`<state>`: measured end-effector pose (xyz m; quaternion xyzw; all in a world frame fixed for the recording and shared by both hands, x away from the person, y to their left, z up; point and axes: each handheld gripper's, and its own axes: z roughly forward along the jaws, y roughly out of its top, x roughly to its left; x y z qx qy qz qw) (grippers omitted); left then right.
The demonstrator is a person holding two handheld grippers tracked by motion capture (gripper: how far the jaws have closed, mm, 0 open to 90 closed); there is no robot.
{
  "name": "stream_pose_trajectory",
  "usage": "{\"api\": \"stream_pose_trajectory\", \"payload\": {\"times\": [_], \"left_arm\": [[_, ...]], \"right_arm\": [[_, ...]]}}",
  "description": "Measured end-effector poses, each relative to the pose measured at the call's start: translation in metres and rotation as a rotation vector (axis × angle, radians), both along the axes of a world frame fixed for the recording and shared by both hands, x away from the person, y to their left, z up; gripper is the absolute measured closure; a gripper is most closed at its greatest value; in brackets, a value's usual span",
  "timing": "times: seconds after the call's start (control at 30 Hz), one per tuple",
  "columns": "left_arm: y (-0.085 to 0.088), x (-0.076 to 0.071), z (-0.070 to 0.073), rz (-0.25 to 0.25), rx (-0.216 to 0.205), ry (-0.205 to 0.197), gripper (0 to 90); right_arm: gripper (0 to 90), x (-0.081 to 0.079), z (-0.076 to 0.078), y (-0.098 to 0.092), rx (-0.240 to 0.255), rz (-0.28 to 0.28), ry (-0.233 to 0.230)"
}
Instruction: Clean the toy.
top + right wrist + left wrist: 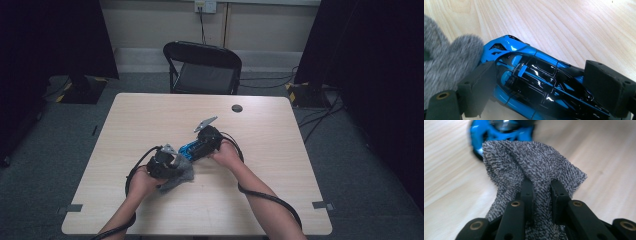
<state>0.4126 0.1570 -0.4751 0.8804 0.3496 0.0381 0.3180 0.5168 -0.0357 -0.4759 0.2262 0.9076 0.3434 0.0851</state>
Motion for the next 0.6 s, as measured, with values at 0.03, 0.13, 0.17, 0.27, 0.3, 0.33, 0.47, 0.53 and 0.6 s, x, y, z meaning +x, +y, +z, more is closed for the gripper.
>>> {"api": "stream_pose_trajectory", "payload": {"times": [0.03, 0.13, 0.17, 0.27, 0.3, 0.33, 0.47, 0.53, 0.6], "left_arm": [[-0.003, 0.0, 0.0, -0.008, 0.007, -0.003, 75.8], [-0.009, -0.001, 0.001, -0.012, -0.004, 0.004, 75.7], [-0.011, -0.001, 0.001, -0.02, -0.009, 0.007, 75.8], [-0.014, -0.002, 0.003, -0.037, -0.019, 0.01, 75.7], [-0.014, -0.002, 0.004, -0.042, -0.025, 0.009, 75.7], [-0.014, -0.002, 0.006, -0.039, -0.034, 0.005, 75.7], [-0.002, -0.002, 0.018, -0.016, -0.045, -0.024, 75.6], [0.01, 0.0, 0.023, 0.028, -0.038, -0.047, 75.6], [0.025, 0.005, 0.027, 0.076, -0.032, -0.077, 75.4]], "right_arm": [[11.2, 0.0, 0.0, 0.0, 0.002, 0.001, 0.0], [11.2, 0.0, 0.0, 0.0, 0.003, 0.001, 0.0], [11.2, 0.0, 0.0, 0.0, 0.003, 0.001, -0.001], [11.2, 0.001, 0.0, 0.0, 0.003, 0.005, -0.003], [11.2, 0.0, 0.0, 0.0, 0.005, 0.003, -0.001], [11.2, 0.0, 0.0, 0.0, 0.005, 0.002, -0.001], [11.2, 0.0, 0.0, -0.001, 0.007, 0.002, 0.0], [11.2, 0.0, -0.001, -0.001, 0.01, 0.001, -0.001], [11.2, -0.001, -0.001, -0.001, 0.011, 0.0, -0.001]]}}
